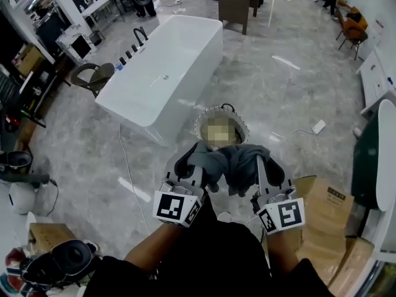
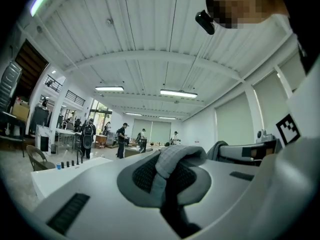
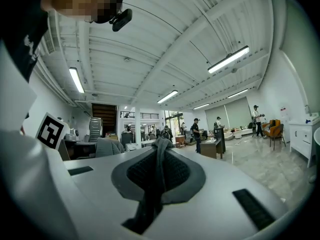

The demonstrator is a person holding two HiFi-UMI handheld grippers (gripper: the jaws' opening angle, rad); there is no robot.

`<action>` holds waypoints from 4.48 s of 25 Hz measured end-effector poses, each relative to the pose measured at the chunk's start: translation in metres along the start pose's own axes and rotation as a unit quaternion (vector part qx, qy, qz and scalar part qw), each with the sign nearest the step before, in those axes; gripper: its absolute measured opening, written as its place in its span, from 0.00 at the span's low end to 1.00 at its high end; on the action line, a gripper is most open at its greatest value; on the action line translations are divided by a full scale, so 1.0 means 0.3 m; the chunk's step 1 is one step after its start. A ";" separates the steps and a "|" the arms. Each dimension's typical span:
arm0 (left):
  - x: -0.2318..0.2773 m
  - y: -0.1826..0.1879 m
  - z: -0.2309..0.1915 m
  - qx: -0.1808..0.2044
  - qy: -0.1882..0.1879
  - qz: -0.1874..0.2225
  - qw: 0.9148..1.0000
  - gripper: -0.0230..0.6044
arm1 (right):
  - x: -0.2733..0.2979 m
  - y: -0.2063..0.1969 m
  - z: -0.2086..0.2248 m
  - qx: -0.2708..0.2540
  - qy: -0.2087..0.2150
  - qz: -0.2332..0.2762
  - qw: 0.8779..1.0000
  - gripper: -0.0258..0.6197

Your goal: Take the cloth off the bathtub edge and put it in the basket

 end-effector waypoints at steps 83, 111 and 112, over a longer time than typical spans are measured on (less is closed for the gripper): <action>1.258 -0.001 -0.803 -0.077 -0.064 0.049 0.994 0.08 | 1.309 0.251 0.377 0.020 -0.065 0.046 0.997 0.10; 1.365 -0.437 -0.792 -0.135 -0.078 -0.082 0.984 0.08 | 1.364 -0.216 0.601 0.017 -0.081 -0.099 0.992 0.10; 1.370 -0.465 -0.793 -0.134 -0.075 -0.091 0.984 0.08 | 1.365 -0.242 0.616 0.023 -0.083 -0.105 0.991 0.10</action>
Point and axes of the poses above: the fingertips, and each gripper's own axes: x forward along the fingers, z to its right, y out of its top, the point moved 4 cm from there along -x, backward along the fingers, and after that the axes turned 5 degrees about x, right-handed, at the moved point
